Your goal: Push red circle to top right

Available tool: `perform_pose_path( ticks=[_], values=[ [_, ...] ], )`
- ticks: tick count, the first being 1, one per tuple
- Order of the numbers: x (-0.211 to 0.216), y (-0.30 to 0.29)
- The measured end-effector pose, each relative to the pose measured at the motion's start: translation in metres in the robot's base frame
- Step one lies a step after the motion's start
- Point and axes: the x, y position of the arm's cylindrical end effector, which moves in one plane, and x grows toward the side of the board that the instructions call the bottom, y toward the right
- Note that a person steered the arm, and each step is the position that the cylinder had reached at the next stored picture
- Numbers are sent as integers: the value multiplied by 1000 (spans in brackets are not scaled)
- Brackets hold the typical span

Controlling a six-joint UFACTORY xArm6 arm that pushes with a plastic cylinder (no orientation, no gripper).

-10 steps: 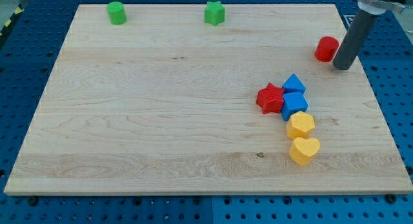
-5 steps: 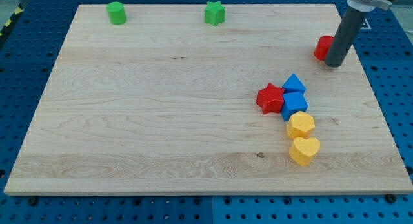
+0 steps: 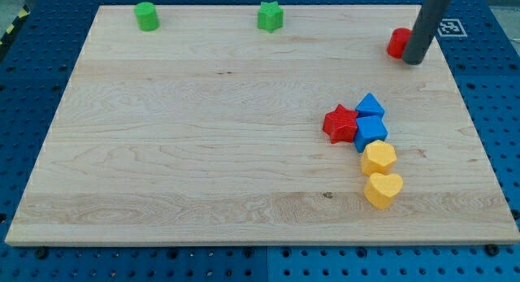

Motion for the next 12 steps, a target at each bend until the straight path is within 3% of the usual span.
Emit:
perform_pose_path(
  ticks=[2,5,7,12],
  values=[
    [-44,-6],
    [-34,-13],
    [-41,-62],
    [-59,-23]
  ],
)
